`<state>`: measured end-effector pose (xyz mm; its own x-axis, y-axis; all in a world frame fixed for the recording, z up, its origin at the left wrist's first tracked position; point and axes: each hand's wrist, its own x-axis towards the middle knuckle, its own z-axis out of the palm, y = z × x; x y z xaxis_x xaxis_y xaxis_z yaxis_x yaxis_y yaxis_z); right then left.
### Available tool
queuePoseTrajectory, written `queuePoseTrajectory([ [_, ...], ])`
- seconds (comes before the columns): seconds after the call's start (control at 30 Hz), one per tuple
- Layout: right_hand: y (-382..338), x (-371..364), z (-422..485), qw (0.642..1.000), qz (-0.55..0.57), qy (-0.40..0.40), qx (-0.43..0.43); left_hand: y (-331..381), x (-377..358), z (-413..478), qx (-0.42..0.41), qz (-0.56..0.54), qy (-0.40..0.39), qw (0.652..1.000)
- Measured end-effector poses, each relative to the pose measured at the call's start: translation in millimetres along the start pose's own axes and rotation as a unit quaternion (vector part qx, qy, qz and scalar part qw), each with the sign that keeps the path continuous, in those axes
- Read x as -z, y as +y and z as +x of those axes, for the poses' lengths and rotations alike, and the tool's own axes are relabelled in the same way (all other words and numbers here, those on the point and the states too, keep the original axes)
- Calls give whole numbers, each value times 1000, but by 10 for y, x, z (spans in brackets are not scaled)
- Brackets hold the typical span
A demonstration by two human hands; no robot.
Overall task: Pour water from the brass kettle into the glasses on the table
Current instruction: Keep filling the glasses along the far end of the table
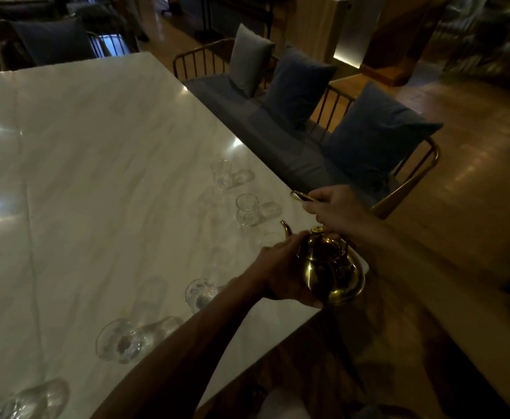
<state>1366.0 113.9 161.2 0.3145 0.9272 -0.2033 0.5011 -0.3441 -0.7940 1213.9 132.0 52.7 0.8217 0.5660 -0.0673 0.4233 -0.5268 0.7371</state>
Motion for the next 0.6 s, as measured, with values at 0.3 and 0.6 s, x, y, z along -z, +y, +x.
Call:
queuePoseTrajectory([
  [0.3,-289,119,422,991,-90,1,96,-41,204,338,10,-5,72,997],
  [0.6,-355,183,1414,970,-130,-138,150,-132,220,888,68,-82,202,974],
])
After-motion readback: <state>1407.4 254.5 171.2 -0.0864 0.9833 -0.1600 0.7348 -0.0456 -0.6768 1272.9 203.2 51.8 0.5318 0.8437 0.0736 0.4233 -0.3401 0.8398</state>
